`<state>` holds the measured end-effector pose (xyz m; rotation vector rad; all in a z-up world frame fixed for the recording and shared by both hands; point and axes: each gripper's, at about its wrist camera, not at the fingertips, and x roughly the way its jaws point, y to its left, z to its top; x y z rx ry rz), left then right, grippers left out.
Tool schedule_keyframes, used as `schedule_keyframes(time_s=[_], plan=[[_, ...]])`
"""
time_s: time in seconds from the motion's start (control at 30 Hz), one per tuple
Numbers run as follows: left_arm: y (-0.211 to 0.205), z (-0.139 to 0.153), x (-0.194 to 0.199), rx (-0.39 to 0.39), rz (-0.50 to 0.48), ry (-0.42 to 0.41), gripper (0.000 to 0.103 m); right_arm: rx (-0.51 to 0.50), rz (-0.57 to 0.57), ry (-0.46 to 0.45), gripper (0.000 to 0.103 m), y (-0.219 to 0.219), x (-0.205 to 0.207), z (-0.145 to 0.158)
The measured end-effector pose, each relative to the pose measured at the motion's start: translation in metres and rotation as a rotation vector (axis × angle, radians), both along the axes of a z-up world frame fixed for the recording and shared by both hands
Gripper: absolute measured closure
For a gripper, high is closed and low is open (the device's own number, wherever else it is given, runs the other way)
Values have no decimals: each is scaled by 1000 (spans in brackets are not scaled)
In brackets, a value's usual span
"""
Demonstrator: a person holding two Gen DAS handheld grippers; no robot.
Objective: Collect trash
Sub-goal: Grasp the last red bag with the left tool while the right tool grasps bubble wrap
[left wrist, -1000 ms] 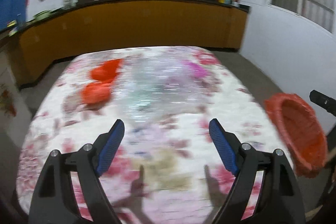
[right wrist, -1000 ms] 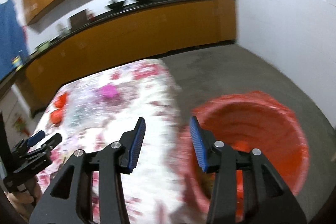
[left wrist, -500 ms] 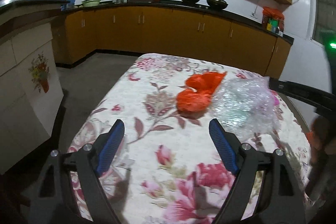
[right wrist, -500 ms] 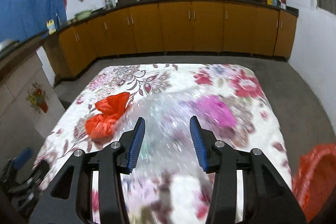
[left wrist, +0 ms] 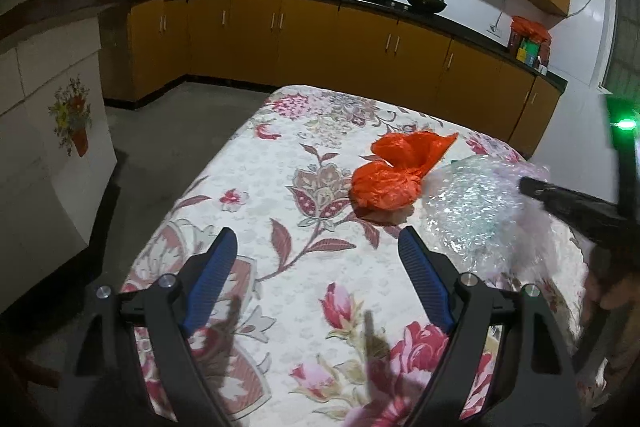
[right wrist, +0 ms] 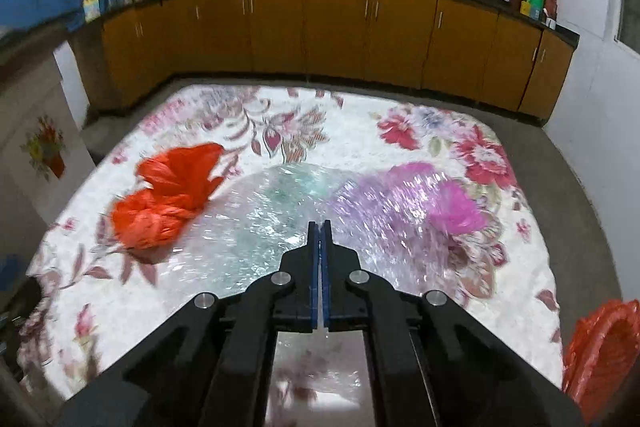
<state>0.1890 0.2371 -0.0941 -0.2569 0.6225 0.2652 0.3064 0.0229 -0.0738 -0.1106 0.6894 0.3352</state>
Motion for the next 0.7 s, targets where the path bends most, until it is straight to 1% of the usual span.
schedule_keyframes(time_s=[0.17,0.27,0.33,0.4,0.5,0.57,0.7], plan=[[-8,-1,16,-3,-31,4,22,62,-34,-73,102,-42,-32,29],[-10,1,34,2,-54,7,22,77,-65,-108,102,-65,-46,41],[-11,1,47,-10,-73,9,22,69,-89,-132,102,-78,-53,46],[-13,1,66,-13,-91,19,21,58,-103,-145,102,-86,-57,48],[-19,-1,92,1,-111,40,18,61,-122,-144,102,-99,-59,47],[-22,-6,110,20,-121,69,18,66,-137,-144,102,-107,-60,45],[-25,-18,134,56,-139,134,18,76,-168,-155,102,-123,-63,47]])
